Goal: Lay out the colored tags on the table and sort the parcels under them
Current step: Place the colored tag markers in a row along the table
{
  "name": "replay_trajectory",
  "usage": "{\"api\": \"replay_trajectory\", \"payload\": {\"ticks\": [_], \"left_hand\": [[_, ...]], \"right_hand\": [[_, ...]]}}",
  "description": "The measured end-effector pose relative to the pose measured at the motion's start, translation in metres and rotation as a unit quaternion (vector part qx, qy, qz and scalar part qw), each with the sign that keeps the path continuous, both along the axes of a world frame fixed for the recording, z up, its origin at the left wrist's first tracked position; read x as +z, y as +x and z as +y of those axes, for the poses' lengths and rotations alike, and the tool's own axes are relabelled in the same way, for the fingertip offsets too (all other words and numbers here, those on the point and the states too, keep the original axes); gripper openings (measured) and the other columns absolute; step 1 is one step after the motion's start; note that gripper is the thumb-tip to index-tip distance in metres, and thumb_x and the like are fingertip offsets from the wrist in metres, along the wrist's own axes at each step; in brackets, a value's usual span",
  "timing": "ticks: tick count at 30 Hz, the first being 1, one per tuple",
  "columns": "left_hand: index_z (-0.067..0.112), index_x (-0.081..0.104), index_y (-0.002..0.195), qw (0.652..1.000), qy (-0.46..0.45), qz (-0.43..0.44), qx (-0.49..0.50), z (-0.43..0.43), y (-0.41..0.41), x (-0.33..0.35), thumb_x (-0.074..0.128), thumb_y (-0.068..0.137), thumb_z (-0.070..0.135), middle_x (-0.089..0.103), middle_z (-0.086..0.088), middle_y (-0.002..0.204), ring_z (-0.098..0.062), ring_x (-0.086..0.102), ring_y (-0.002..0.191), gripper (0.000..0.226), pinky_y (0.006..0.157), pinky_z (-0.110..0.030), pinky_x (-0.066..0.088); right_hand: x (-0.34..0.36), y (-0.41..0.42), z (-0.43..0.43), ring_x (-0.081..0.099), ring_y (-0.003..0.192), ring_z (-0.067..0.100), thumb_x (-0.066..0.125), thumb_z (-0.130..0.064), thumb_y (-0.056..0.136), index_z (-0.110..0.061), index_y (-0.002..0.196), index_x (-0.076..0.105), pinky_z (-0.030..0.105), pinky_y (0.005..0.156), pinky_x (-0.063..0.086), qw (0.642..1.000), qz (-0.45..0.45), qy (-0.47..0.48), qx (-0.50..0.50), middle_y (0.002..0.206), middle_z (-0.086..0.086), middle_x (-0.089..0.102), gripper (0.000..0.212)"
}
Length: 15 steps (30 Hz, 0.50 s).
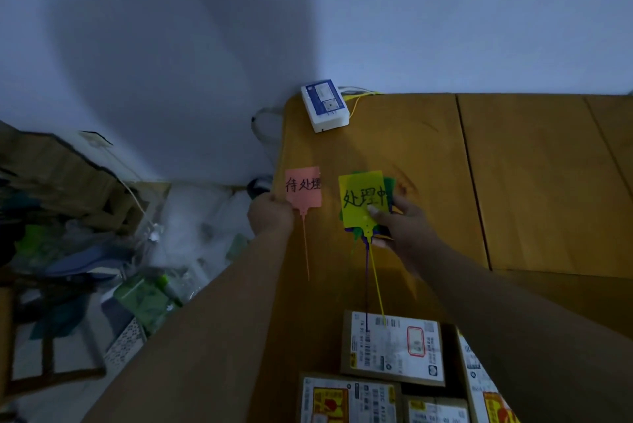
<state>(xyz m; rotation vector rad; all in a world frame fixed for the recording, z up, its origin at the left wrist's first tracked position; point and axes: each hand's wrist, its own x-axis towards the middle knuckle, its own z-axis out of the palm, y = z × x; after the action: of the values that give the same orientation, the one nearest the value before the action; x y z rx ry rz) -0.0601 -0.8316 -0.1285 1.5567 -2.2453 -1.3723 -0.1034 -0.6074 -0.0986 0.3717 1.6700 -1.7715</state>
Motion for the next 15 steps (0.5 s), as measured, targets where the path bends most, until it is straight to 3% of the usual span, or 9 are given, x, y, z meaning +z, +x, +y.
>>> {"api": "replay_trajectory", "payload": {"ticks": [2, 4, 7, 10, 15], "left_hand": [[0.008, 0.069, 0.106, 0.982, -0.149, -0.048, -0.102, 0.003, 0.01, -0.007, 0.056, 0.092, 0.017, 0.063, -0.01, 0.107, -0.033, 0.063, 0.104, 0.021, 0.074, -0.037, 0.056], [0.012, 0.063, 0.123, 0.94, -0.252, -0.05, -0.224, 0.012, 0.023, -0.014, 0.053, 0.096, 0.03, 0.057, -0.012, 0.128, -0.033, 0.053, 0.118, 0.034, 0.091, -0.044, 0.052], [0.02, 0.043, 0.152, 0.874, -0.277, -0.107, -0.384, 0.027, 0.032, -0.027, 0.038, 0.104, 0.048, 0.038, -0.01, 0.161, -0.033, 0.034, 0.147, 0.055, 0.119, -0.051, 0.032], [0.021, 0.024, 0.162, 0.87, -0.275, -0.117, -0.393, 0.028, 0.03, -0.033, 0.03, 0.106, 0.051, 0.021, -0.007, 0.17, -0.03, 0.019, 0.156, 0.063, 0.126, -0.048, 0.019], [0.02, 0.026, 0.162, 0.877, -0.277, -0.103, -0.379, 0.026, 0.028, -0.025, 0.035, 0.107, 0.043, 0.021, -0.008, 0.17, -0.031, 0.017, 0.156, 0.06, 0.126, -0.049, 0.02]], "right_hand": [[-0.004, -0.002, 0.001, 0.074, 0.101, 0.031, 0.069, -0.012, 0.098, -0.014, 0.135, 0.062, 0.037, 0.07, 0.058, 1.0, -0.002, 0.004, -0.003, 0.121, 0.016, 0.074, 0.037], [-0.006, -0.002, 0.002, 0.074, 0.104, 0.032, 0.069, -0.012, 0.098, -0.015, 0.136, 0.062, 0.038, 0.07, 0.058, 1.0, -0.006, 0.005, -0.005, 0.123, 0.017, 0.073, 0.039], [-0.007, -0.003, 0.003, 0.073, 0.104, 0.032, 0.069, -0.012, 0.099, -0.016, 0.137, 0.062, 0.036, 0.067, 0.057, 1.0, -0.007, 0.004, -0.009, 0.125, 0.017, 0.073, 0.039], [-0.008, -0.005, 0.004, 0.073, 0.107, 0.033, 0.069, -0.013, 0.099, -0.016, 0.138, 0.061, 0.036, 0.068, 0.058, 1.0, -0.007, 0.0, -0.008, 0.125, 0.016, 0.073, 0.04], [-0.009, -0.007, 0.009, 0.074, 0.095, 0.027, 0.069, -0.011, 0.098, -0.016, 0.136, 0.062, 0.037, 0.068, 0.058, 0.999, -0.01, -0.015, -0.029, 0.123, 0.016, 0.073, 0.038]]}}
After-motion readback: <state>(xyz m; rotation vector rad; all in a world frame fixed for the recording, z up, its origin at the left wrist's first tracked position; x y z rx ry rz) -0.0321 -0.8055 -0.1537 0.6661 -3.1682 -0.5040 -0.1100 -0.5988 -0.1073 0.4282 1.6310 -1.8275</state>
